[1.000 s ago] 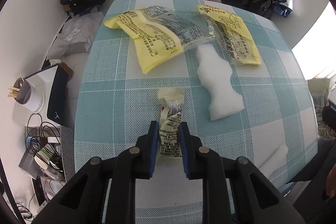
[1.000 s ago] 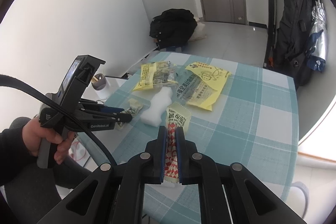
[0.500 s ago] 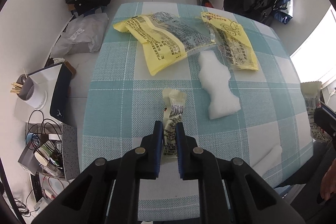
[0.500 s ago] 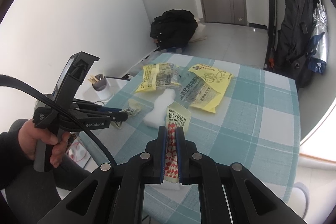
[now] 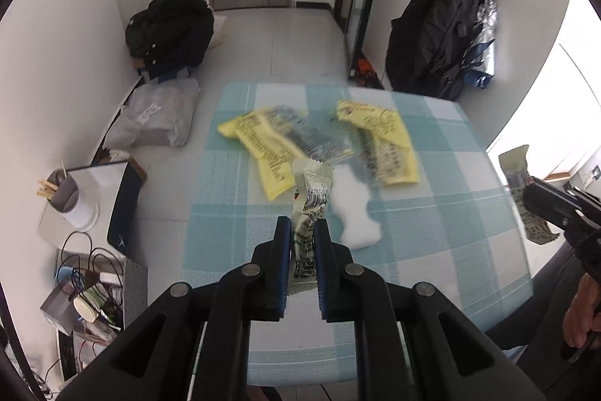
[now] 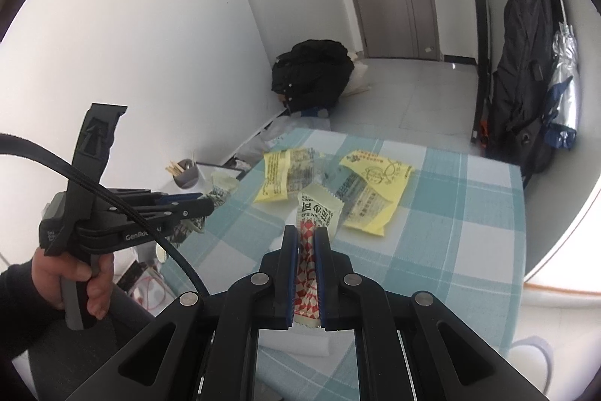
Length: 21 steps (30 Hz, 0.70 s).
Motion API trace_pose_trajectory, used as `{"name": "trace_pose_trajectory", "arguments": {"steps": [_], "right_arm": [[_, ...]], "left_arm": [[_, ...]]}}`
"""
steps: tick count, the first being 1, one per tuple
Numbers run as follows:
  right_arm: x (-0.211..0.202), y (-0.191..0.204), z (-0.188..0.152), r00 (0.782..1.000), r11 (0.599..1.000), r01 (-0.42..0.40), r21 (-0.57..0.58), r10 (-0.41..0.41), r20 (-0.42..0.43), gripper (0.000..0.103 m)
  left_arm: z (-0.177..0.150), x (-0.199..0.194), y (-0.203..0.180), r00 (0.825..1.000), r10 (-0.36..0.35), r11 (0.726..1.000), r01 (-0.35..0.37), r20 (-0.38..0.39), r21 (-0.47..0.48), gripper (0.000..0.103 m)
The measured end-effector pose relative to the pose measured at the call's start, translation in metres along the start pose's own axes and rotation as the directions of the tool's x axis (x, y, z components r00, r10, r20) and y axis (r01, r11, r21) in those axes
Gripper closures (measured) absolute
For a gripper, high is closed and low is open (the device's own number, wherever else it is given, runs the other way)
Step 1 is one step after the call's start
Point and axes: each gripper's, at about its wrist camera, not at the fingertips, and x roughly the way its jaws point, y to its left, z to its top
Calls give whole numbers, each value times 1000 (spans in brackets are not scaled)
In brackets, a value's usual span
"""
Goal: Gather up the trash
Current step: 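Carry both sachets with both tools over the white bin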
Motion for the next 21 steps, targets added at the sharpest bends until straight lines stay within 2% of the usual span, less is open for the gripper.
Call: {"name": "trace_pose_trajectory", "arguments": {"steps": [2, 6, 10, 15, 21], "right_arm": [[-5, -2, 5, 1000, 1000, 5, 3, -5, 9, 95], [-17, -9, 13, 999, 1000, 13, 17, -13, 36, 95], [-34, -18, 23, 997, 999, 29, 20, -30, 72, 95], [-64, -35, 37, 989, 997, 75, 6, -75, 126, 95], [-112, -70, 49, 969, 988, 150, 29, -153, 195, 95]], "left_arm": [[5, -5, -6, 1000, -28, 1000, 28, 13, -13, 95], [13, -15, -19, 998, -33, 999, 33, 48, -9, 95], [28, -26, -32, 994, -66, 998, 68, 88, -19, 95], [45, -42, -62, 984, -116, 993, 114, 138, 24, 95], [69, -53, -107, 965, -196, 979, 184, 173, 83, 95]]}}
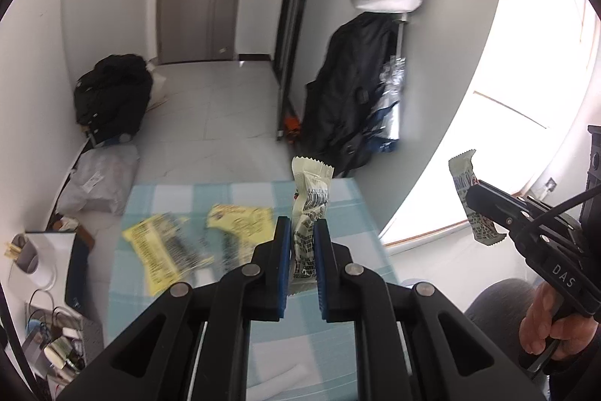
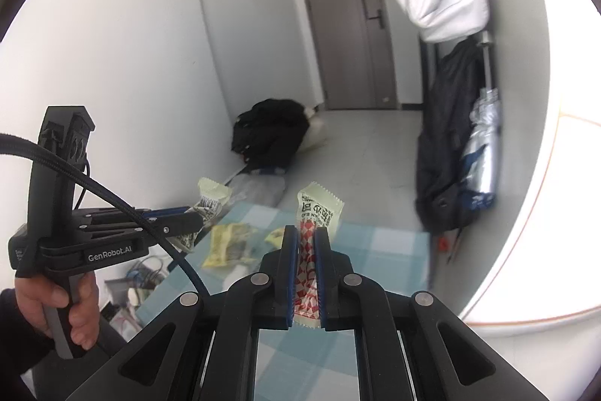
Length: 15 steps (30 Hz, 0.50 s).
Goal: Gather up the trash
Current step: 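Carry both sachets with both tools over the white bin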
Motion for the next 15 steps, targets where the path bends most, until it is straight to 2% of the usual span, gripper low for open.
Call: {"name": "trace_pose_trajectory", "arguments": {"steps": [2, 7, 15], "right_arm": [[-14, -14, 4, 999, 1000, 30, 8, -31, 22, 95], [-46, -53, 5, 992, 992, 112, 55, -114, 51, 95], [-91, -123, -21, 966, 955, 252, 158, -259, 24, 95]], "left_arm": [[7, 2, -15, 1000, 0, 1000, 0, 19, 11, 95], [17, 13, -51, 998, -56, 997, 55, 35, 46, 95], [19, 56, -125, 983, -177, 975, 181, -41, 126, 95]]}}
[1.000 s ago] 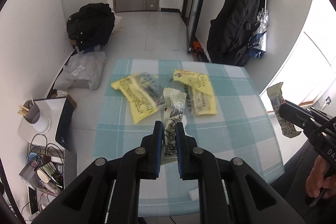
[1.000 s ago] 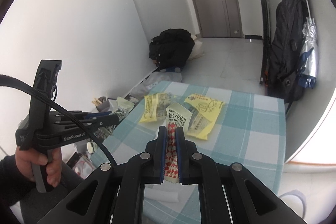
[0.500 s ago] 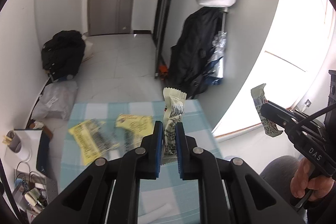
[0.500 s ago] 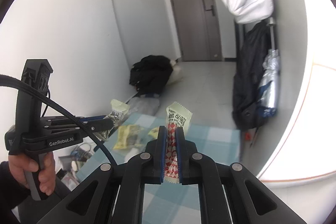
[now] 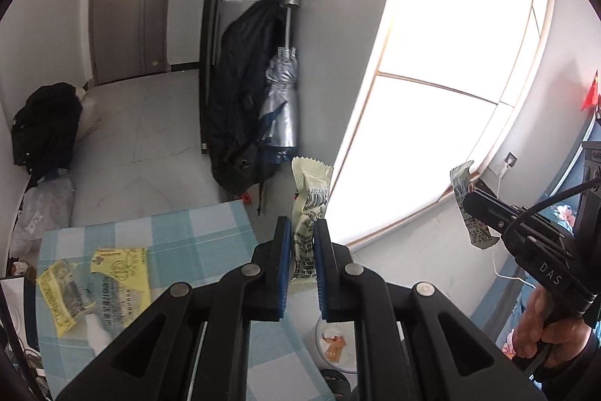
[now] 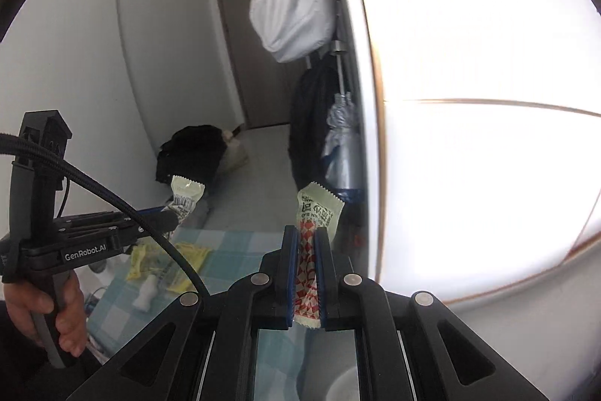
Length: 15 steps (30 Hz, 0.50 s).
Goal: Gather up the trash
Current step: 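Carry both sachets with both tools over the white bin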
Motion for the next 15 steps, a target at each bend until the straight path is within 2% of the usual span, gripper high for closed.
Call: {"name": "trace_pose_trajectory", "arguments": {"steps": [5, 9, 11, 15], "right_arm": [[-8, -51, -23, 995, 993, 90, 82, -86, -47, 95], [-7, -94, -50, 986, 976, 147, 159, -132, -97, 95], [-1, -113, -65, 981, 965, 167, 201, -142, -133, 95], [17, -139, -99, 969, 947, 190, 257, -138, -207, 95]], "left_arm": [[-7, 45, -35, 993, -57, 997, 61, -99, 42, 95], [-20, 81, -55, 982, -70, 993, 86, -174, 86, 95], [-29, 101, -62, 973, -72, 990, 96, -219, 100, 95], [-50, 140, -76, 944, -59, 984, 110, -323, 141, 95]]}}
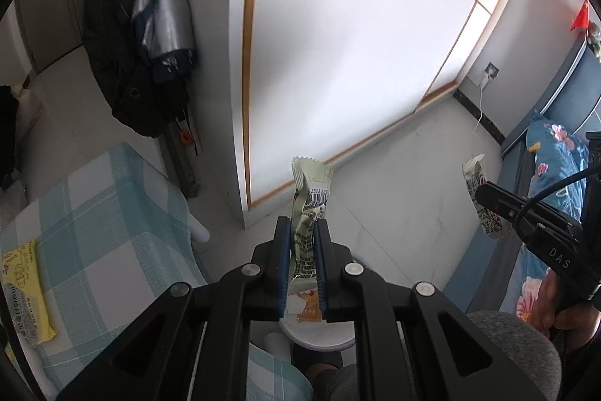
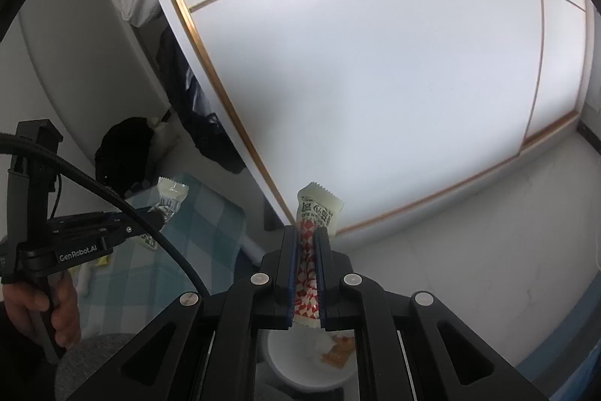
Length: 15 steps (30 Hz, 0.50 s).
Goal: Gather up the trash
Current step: 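Carry both sachets with both tools over the white bin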
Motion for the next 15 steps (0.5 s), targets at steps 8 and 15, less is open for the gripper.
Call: {"name": "trace_pose_trajectory", "arguments": {"steps": [8, 15], "right_arm": [[52, -43, -41, 992, 991, 1, 131, 16, -127, 95], [93, -44, -73, 975, 984, -62, 166, 95, -200, 95]], "left_arm": [[-9, 59, -19, 980, -28, 999, 35, -198, 31, 95], [-19, 101, -33, 921, -43, 998, 56, -386, 21, 95]]}}
